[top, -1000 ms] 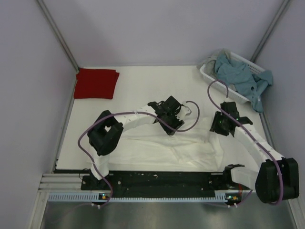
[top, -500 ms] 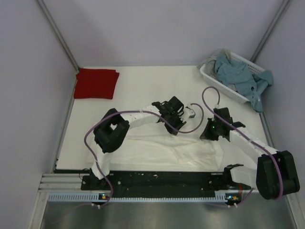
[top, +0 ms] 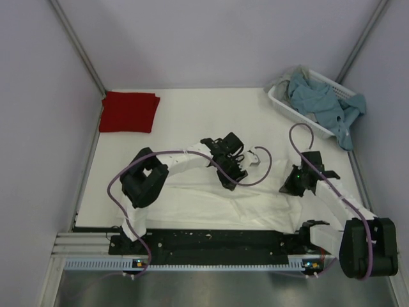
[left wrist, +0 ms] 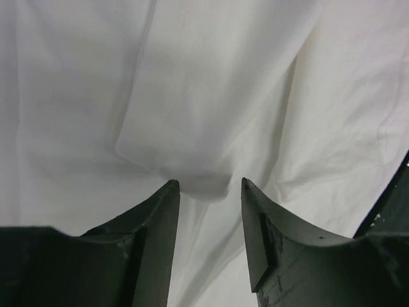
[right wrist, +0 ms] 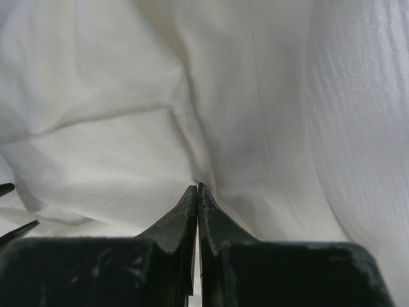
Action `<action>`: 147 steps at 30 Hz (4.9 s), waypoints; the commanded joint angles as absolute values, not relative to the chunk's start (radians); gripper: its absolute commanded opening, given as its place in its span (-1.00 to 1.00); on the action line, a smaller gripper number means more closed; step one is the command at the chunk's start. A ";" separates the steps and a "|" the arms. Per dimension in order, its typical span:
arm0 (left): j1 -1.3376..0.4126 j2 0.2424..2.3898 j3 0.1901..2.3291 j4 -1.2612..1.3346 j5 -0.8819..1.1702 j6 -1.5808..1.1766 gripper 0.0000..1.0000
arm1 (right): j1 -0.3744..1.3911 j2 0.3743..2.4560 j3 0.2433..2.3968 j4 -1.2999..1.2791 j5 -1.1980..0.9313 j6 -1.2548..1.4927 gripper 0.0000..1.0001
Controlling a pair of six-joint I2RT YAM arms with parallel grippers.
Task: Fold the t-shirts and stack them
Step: Fold the other side of the tshirt into a rectangle, then rotate the tshirt 75 degree, then grab the bottom of the folded rectangular tshirt with both arms
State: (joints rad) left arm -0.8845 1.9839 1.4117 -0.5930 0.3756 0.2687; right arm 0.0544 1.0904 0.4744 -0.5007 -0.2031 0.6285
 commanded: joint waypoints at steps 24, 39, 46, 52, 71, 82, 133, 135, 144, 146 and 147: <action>0.069 1.608 1.206 -0.623 0.192 0.474 -0.18 | 0.167 1.793 1.116 -0.474 -0.020 0.351 -1.00; 0.201 1.582 0.960 -0.523 0.087 0.540 -0.16 | 0.311 2.312 2.197 -0.792 0.159 0.247 -0.18; 0.202 1.586 0.920 -0.528 0.120 0.564 -0.22 | 0.308 1.976 1.840 -0.762 0.302 0.239 0.22; 0.201 1.565 0.876 -0.525 0.135 0.598 -0.35 | 0.284 1.671 1.360 -0.698 0.296 0.348 0.31; 0.192 1.411 0.862 -0.655 0.339 0.683 -0.12 | 0.202 1.957 1.441 -0.529 0.202 0.210 -1.00; -0.266 1.477 0.667 -0.610 0.221 0.729 -0.20 | 0.202 2.437 2.313 -0.730 0.222 0.089 -0.87; -0.324 0.942 0.477 -1.045 0.399 1.560 0.18 | 1.431 1.469 0.673 0.067 -0.252 -0.696 0.08; -0.337 0.957 0.472 -1.016 0.376 1.526 0.17 | 1.431 1.488 0.675 0.092 -0.258 -0.704 0.08; -0.362 0.988 0.437 -0.911 0.315 1.471 -0.33 | 1.439 1.517 0.692 0.037 -0.298 -0.700 -0.82; -0.368 0.994 0.434 -0.902 0.311 1.453 -0.59 | 1.437 1.468 0.667 0.040 -0.299 -0.689 -1.00; -0.370 0.997 0.437 -0.902 0.313 1.444 -0.76 | 1.436 1.442 0.654 0.044 -0.301 -0.683 -1.00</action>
